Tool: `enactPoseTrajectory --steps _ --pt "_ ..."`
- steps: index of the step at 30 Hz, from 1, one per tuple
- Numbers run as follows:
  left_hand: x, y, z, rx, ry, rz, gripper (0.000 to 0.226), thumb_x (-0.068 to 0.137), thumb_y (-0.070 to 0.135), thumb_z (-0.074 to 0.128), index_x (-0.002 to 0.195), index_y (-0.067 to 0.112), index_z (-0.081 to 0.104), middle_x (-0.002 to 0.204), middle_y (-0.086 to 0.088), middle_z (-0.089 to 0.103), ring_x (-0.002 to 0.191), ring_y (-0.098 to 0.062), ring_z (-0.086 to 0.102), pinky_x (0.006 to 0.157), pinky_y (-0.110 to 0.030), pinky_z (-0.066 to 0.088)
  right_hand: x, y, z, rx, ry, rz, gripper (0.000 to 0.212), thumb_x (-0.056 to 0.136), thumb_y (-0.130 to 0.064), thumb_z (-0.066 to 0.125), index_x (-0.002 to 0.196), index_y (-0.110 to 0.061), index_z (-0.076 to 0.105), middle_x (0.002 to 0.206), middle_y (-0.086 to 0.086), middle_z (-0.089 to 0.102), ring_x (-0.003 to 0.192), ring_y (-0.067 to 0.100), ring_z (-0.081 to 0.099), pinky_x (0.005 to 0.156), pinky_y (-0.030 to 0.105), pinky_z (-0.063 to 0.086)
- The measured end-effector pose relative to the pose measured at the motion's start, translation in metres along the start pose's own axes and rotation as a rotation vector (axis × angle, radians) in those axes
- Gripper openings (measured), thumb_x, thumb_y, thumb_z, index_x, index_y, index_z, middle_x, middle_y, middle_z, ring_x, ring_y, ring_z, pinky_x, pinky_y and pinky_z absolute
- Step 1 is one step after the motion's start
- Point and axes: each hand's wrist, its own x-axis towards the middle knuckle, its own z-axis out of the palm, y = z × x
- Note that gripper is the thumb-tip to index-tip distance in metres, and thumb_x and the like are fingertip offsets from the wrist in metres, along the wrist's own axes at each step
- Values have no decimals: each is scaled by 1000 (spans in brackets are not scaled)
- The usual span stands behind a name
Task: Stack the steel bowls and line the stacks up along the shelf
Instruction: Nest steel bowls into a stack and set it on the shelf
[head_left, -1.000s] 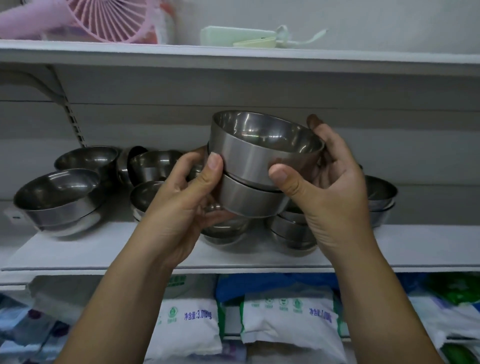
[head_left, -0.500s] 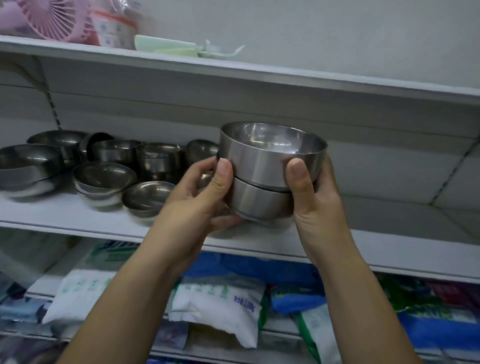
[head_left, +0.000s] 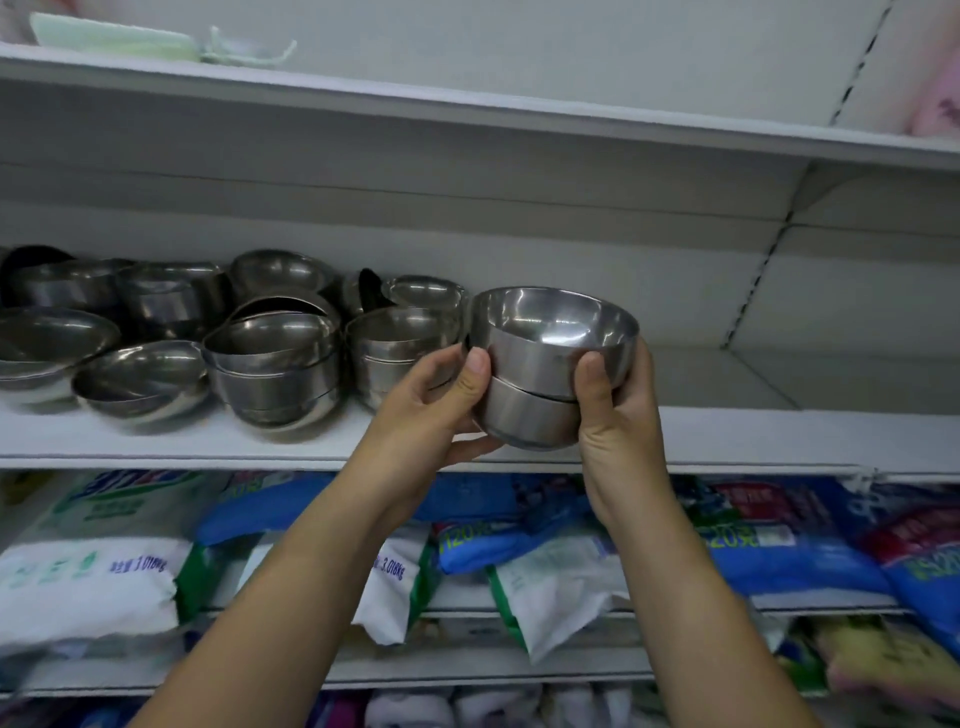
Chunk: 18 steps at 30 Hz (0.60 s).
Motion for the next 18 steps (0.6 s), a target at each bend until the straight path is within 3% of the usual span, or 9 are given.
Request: enactPoseTrajectory --steps 4,7,11,14,18 --pt "17 -22 13 52 -42 -27 60 81 54 67 131 22 61 117 0 73 100 -21 74 81 -38 61 8 18 -21 -9 72 32 116 52 -75 84 145 -18 42 136 2 63 119 10 64 90 24 55" --pt "28 -39 20 126 -42 25 59 82 55 63 137 34 54 107 8 77 100 -15 74 85 -36 61 15 31 -32 -33 101 52 114 50 -76 84 143 -24 43 135 -3 63 118 7 65 92 24 55" --pt "39 -58 22 274 -31 106 55 87 56 58 137 35 53 103 -2 78 99 -10 72 95 -42 58 21 47 -42 -77 131 78 105 47 -79 83 135 -34 48 131 -9 64 116 4 65 91 23 55" --pt "48 -66 18 347 -17 119 47 86 55 56 130 39 54 100 23 77 104 2 70 103 -33 52 24 57 -45 -84 131 107 106 45 -79 84 134 -33 49 129 -8 65 115 6 66 86 21 55" --pt "55 -69 14 373 -17 171 53 93 42 55 140 17 56 125 10 71 120 -1 63 109 -28 47 30 63 -45 -122 96 107 102 51 -73 85 136 -30 48 131 -5 65 116 7 65 83 17 54"
